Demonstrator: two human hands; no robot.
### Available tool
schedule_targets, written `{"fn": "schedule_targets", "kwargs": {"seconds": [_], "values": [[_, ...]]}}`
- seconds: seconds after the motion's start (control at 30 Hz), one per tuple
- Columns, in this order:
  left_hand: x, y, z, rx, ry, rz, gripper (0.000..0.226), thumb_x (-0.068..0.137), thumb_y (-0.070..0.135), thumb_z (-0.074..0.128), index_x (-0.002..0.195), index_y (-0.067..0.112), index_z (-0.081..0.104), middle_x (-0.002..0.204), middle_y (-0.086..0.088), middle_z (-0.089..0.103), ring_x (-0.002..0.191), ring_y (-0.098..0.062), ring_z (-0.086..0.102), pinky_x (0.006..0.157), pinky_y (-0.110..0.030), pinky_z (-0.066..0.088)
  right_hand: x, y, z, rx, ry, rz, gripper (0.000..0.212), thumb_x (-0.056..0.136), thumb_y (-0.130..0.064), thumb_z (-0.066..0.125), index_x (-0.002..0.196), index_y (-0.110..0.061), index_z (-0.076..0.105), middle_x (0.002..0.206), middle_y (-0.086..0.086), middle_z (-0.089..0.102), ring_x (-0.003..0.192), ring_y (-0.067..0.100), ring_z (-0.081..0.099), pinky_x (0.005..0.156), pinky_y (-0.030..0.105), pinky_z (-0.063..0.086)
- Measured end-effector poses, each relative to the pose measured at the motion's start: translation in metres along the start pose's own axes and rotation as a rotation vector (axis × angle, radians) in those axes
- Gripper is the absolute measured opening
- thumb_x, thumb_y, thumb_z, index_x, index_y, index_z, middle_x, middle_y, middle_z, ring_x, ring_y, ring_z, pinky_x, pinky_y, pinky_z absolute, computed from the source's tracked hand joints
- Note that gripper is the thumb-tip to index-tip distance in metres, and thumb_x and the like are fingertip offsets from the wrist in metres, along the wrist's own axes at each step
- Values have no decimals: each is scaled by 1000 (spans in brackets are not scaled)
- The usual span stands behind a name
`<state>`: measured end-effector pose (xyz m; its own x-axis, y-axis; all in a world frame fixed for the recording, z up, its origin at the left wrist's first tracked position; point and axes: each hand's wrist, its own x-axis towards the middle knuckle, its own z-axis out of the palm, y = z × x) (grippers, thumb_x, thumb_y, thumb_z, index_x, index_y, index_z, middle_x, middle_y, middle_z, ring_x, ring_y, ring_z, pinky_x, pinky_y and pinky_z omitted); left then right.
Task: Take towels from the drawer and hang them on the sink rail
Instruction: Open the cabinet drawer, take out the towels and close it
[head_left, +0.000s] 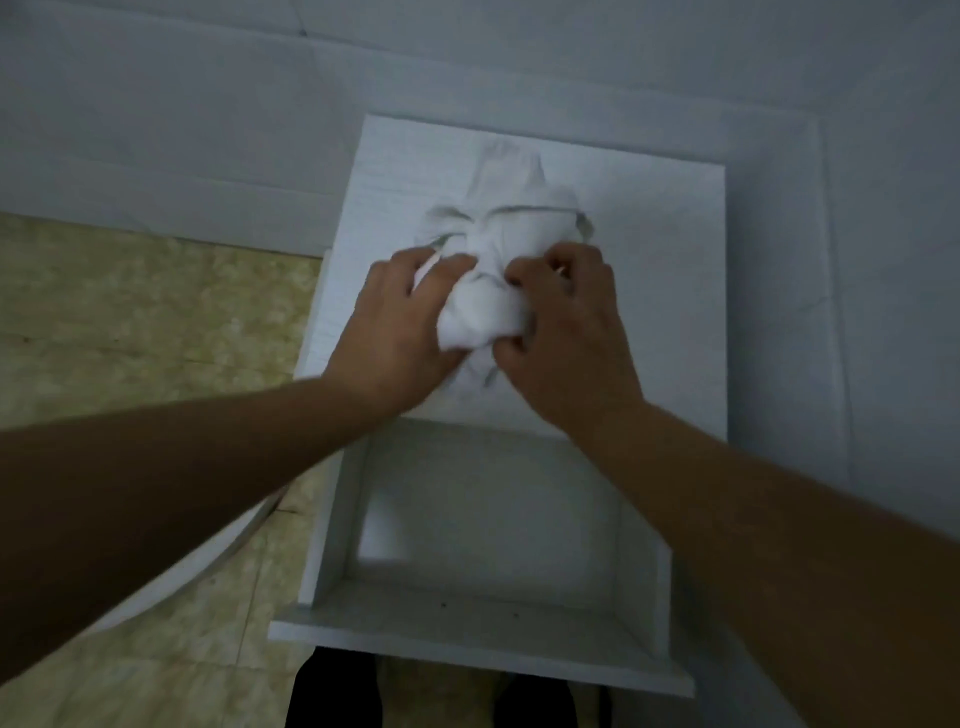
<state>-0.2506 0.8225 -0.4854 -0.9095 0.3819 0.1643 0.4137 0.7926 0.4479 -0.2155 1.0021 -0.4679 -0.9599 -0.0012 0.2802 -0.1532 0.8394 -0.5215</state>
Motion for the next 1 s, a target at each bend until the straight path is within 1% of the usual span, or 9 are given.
{"fn": "schedule_targets", "kwargs": {"seconds": [0.1,0.2,0.3,0.4,0.53,0.63,0.73,0.9,1.0], "values": [[39,-12,16,242,-250,-97,104,68,61,77,152,29,26,158,-16,23,146,-38,16,114,-57,21,22,27,9,-167,-56,65,50,72,-21,62,121,-11,61,125,23,51,104,44,51,85,49,51],[53,-22,30,426,-361,-161,113,72,73,63,154,32,-2,164,-11,-5,148,-37,-17,114,-65,-1,12,40,22,-280,-186,196,62,76,-35,64,134,-17,50,136,18,44,117,41,45,89,51,48],[33,-33,33,425,-341,-110,111,74,80,52,154,30,-6,164,-11,-7,148,-36,-17,115,-65,1,-31,35,29,-315,-288,91,67,76,-44,61,135,-15,50,136,17,48,119,40,47,91,50,45],[9,-49,24,413,-281,-19,96,84,77,39,154,30,-5,164,-10,-1,150,-31,-10,117,-61,3,-80,26,24,-282,-466,62,70,80,-48,56,141,-16,44,145,17,44,131,38,41,105,53,39],[-17,-82,11,423,-239,-151,76,94,68,20,155,29,-2,164,-11,2,150,-30,-7,117,-59,3,-157,10,20,-274,-697,85,76,85,-60,49,148,-23,31,154,13,36,142,34,34,117,52,25],[-40,-110,7,483,-330,-167,74,94,68,11,155,29,-4,164,-11,2,150,-31,-8,118,-60,2,-209,-6,29,-278,-862,51,89,77,-77,45,150,-28,31,156,11,37,143,34,36,114,54,15],[-58,-129,11,510,-403,-224,76,91,71,4,154,30,-7,164,-12,-1,150,-31,-11,118,-59,-1,-248,-22,42,-275,-999,0,103,68,-89,43,152,-29,34,154,11,40,142,34,37,108,57,16],[-67,-124,26,472,-473,-150,76,92,72,5,154,29,-5,163,-13,-7,149,-31,-14,117,-60,-1,-267,-23,66,-314,-984,22,117,62,-71,72,158,-28,19,160,17,29,148,38,17,110,64,13],[-62,-112,37,441,-464,-140,75,93,71,8,154,29,-1,163,-14,-10,149,-31,-16,117,-61,0,-247,-13,69,-354,-998,0,122,67,-82,61,159,-31,-2,165,17,7,151,39,-1,113,67,-2]]}}
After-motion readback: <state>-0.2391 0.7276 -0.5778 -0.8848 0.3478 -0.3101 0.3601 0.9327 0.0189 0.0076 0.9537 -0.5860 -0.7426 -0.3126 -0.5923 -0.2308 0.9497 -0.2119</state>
